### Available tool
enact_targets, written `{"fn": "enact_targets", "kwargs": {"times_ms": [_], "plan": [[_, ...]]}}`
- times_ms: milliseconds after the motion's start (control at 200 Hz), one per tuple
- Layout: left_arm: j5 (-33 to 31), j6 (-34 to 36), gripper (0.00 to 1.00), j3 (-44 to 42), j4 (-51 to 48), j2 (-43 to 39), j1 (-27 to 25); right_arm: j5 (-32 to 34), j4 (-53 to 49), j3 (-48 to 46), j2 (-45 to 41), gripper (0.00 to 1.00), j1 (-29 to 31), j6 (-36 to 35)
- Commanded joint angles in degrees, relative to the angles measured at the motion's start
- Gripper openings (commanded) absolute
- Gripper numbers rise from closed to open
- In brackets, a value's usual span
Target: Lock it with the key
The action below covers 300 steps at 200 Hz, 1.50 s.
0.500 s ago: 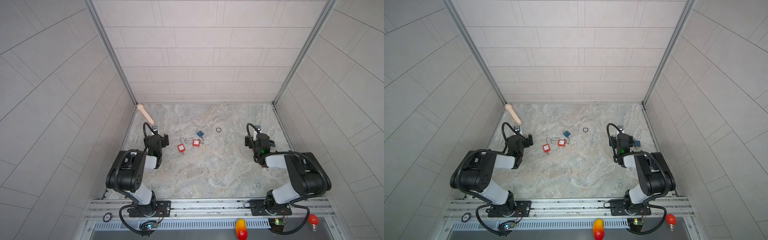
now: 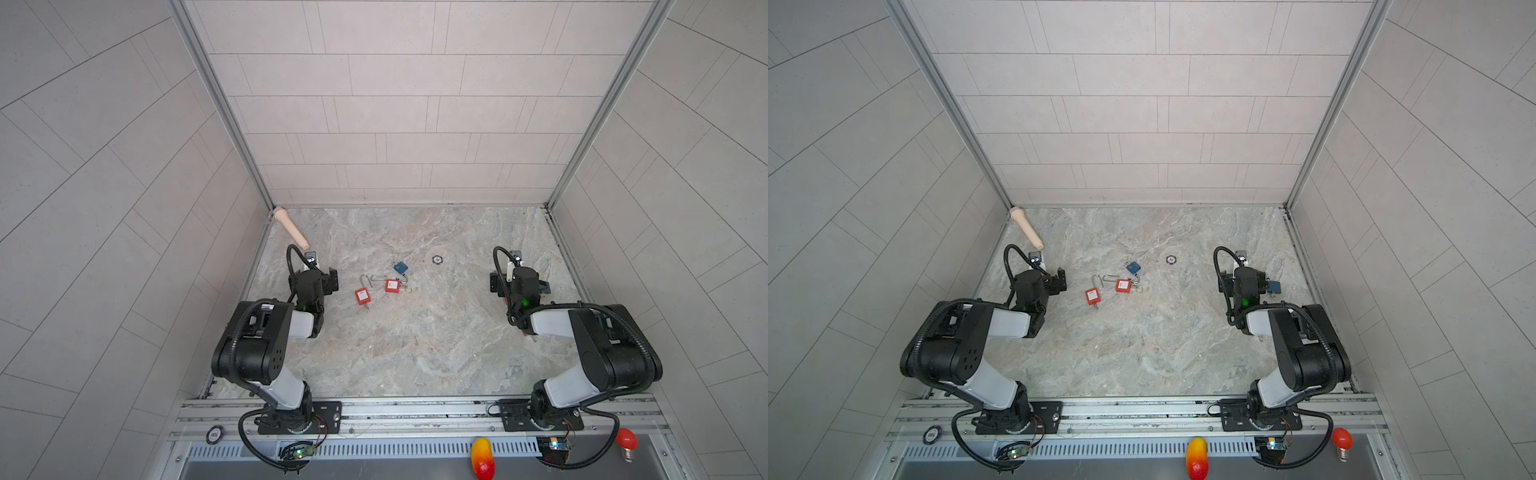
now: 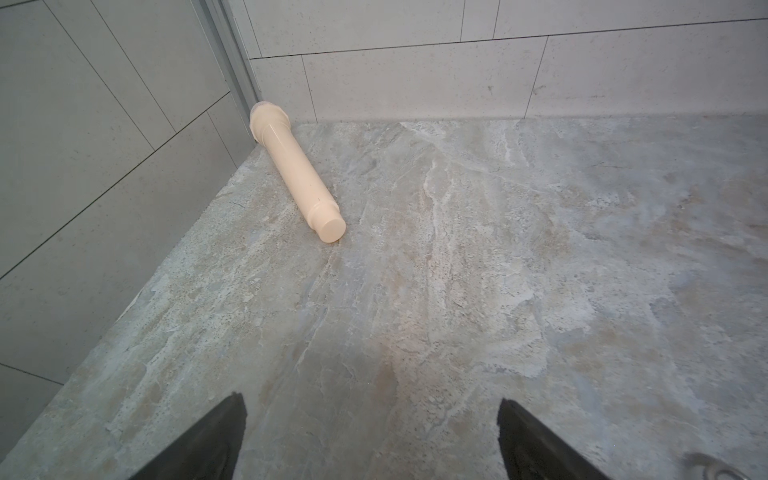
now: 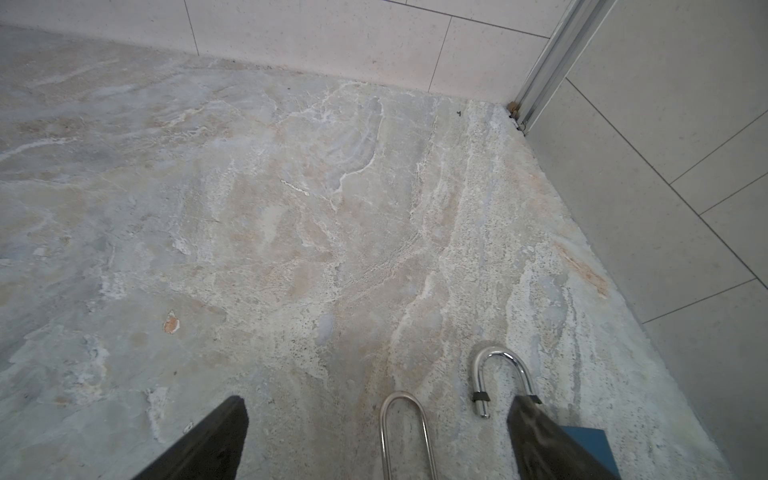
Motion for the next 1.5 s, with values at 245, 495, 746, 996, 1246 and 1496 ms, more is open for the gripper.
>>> {"fn": "enact_targets", "kwargs": {"times_ms": [245,495,746,996,1246,1496], "plan": [[0.17,0.09,1.0,0.06,1.08,-0.49,0.03,1.04,1.15,-0.17,-0.84,0.99,0.13,0.33],[0.16,0.07,1.0,0.04,1.02,-0.45,-0.08,0.95,1.12,-0.14,-0.69,0.99,0.13,0.25],[0.31,0.05,1.0,0.09,0.92,-0.56,0.01,0.85,1.17,-0.17,-0.84,1.0,0.05,0.37],[0.77,-0.19,1.0,0.4,0.51,-0.37,0.17,-0.37,0.75,0.16,-0.67,0.99,-0.7,0.78],[-0.82,-0.81,1.0,-0.13,0.15,-2.34,0.41,0.17,-11.16,4.48,-6.06,0.99,-0.77,0.82],[0.27,-2.47,1.0,4.3,-18.41,-16.95,0.26,-0.53,-46.21,20.33,-12.05,0.98,-0.28,6.66]]}}
